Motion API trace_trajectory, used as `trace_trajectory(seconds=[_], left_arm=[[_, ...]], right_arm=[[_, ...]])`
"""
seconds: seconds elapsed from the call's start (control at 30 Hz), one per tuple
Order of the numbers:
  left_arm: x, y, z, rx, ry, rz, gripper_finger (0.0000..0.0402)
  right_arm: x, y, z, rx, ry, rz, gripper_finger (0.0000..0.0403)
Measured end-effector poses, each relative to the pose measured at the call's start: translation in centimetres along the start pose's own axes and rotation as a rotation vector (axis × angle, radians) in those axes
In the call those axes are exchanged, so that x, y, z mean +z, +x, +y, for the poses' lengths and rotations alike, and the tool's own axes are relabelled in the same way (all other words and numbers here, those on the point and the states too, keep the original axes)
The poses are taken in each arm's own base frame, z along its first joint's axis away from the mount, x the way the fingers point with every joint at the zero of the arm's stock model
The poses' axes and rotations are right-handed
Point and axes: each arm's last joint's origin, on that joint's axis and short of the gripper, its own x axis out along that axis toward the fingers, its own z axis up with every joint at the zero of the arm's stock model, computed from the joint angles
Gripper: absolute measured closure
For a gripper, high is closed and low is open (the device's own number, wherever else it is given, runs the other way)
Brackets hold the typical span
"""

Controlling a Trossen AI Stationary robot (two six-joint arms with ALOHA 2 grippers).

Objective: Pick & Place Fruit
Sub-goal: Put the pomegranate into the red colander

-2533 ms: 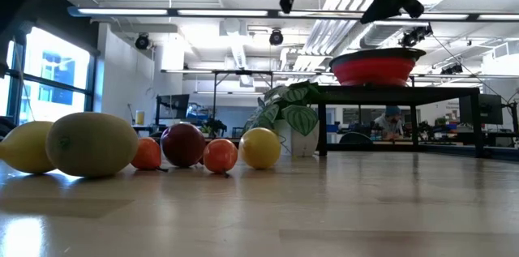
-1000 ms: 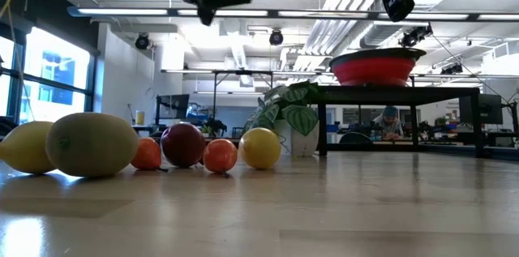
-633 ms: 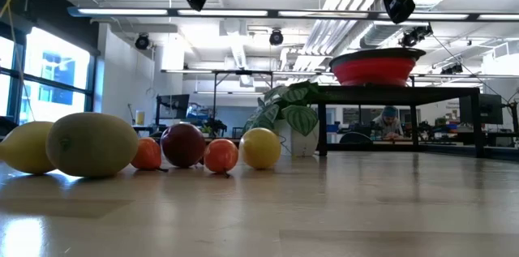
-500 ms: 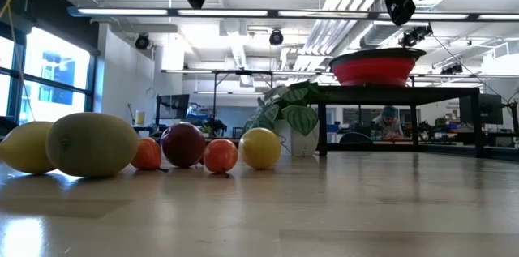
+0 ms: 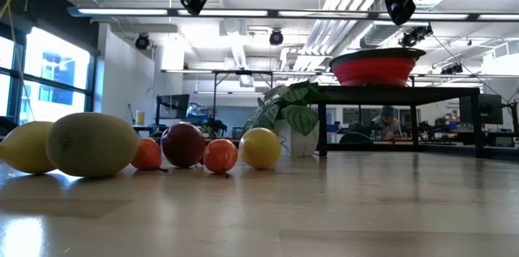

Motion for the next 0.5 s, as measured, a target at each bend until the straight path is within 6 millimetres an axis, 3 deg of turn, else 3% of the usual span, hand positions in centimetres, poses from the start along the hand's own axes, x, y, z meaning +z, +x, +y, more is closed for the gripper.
trace_trajectory(seconds=[0.23, 0.5], left_arm=[[0.01, 0.0, 0.06, 0.019, -0.002, -0.002, 0.0384], [0.01, 0.0, 0.12, 0.04, -0.056, -0.003, 0.027]], right_arm=[[0.0, 0.0, 0.0, 0.0, 0.0, 0.001, 0.0401], [-0.55, 0.78, -0.06, -0.006, -0.001, 0.042, 0.0401]])
